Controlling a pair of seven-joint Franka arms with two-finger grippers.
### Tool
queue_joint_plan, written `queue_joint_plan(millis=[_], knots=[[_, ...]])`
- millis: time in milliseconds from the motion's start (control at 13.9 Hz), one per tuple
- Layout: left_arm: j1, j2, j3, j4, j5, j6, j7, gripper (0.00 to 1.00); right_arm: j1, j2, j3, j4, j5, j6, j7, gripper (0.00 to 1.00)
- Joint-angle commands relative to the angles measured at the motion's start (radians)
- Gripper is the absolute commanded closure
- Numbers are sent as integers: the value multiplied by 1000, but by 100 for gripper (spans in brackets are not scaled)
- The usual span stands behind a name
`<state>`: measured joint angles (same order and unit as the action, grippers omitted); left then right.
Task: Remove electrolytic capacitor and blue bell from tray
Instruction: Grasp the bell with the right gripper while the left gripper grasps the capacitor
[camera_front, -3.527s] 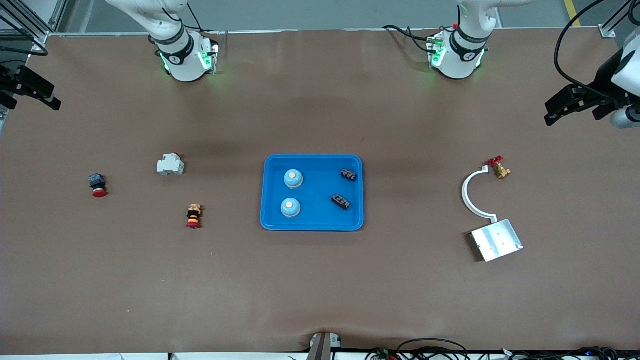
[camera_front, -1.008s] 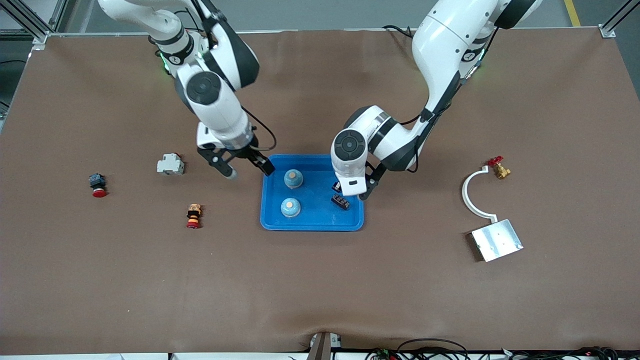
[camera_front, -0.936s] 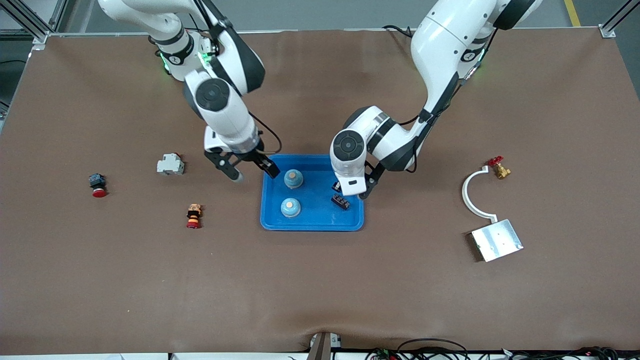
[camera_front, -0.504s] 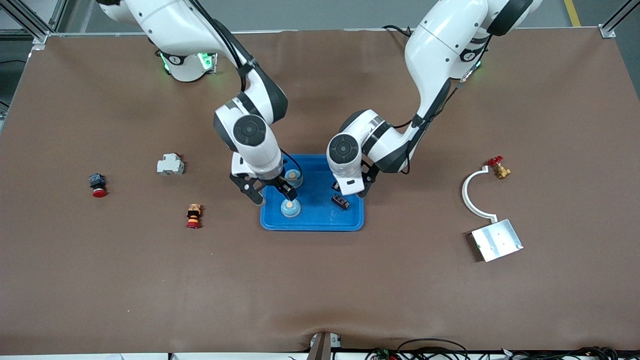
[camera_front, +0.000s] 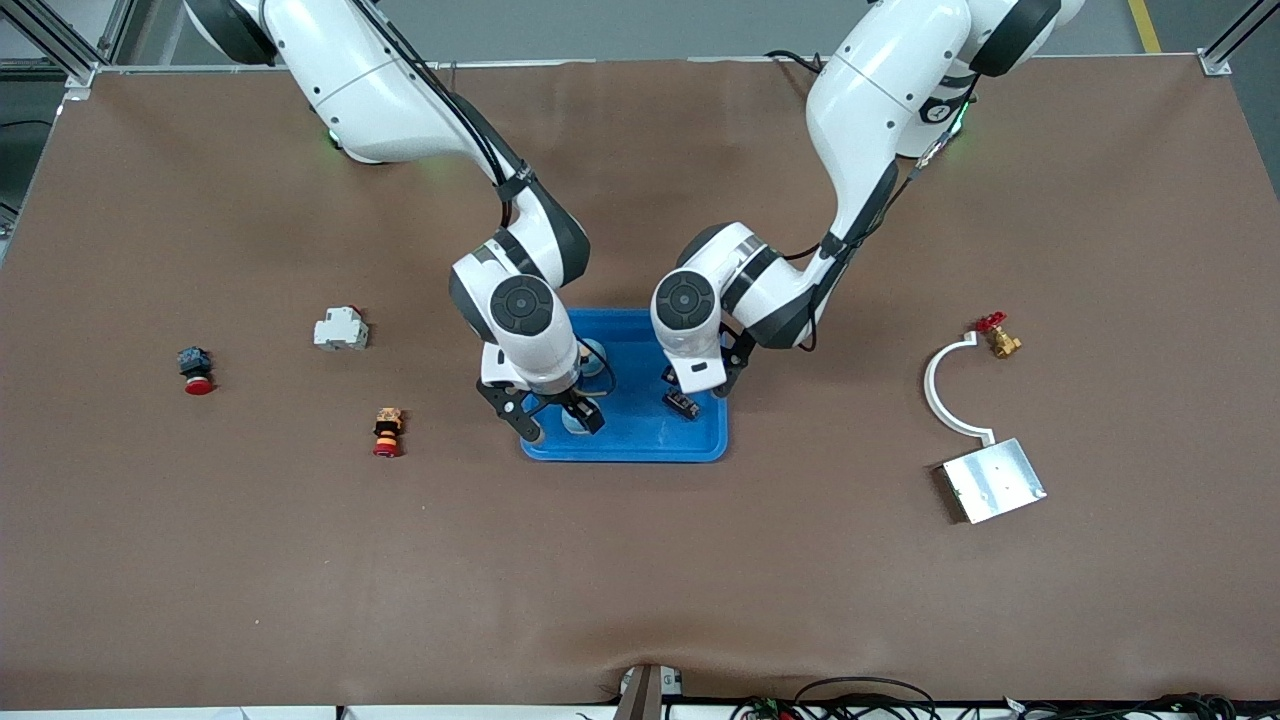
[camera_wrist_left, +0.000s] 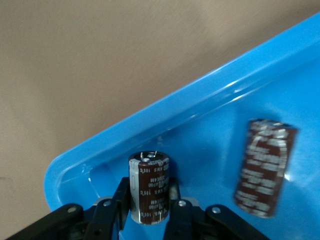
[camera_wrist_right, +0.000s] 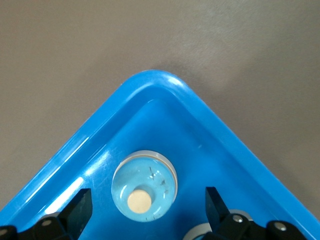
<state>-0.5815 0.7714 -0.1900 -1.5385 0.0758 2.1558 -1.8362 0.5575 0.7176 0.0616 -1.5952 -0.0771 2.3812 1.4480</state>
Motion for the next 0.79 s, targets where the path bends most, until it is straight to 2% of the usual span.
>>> queue_joint_plan(millis=[0, 216, 360, 576, 720], knots=[[15, -79, 9, 1, 21, -25, -11, 100, 18, 45, -22, 31, -15, 35, 31, 0], [69, -170, 20, -14, 24, -76, -25, 100, 18, 62, -23, 31, -18, 58, 31, 0], [144, -224, 21, -35, 54, -138, 4, 100, 18, 66, -23, 31, -19, 65, 31, 0], [244, -306, 18, -162, 136, -162, 165, 100, 18, 80, -22, 37, -18, 69, 31, 0], [324, -319, 15, -222, 139, -160, 306, 100, 18, 86, -22, 38, -18, 69, 31, 0]])
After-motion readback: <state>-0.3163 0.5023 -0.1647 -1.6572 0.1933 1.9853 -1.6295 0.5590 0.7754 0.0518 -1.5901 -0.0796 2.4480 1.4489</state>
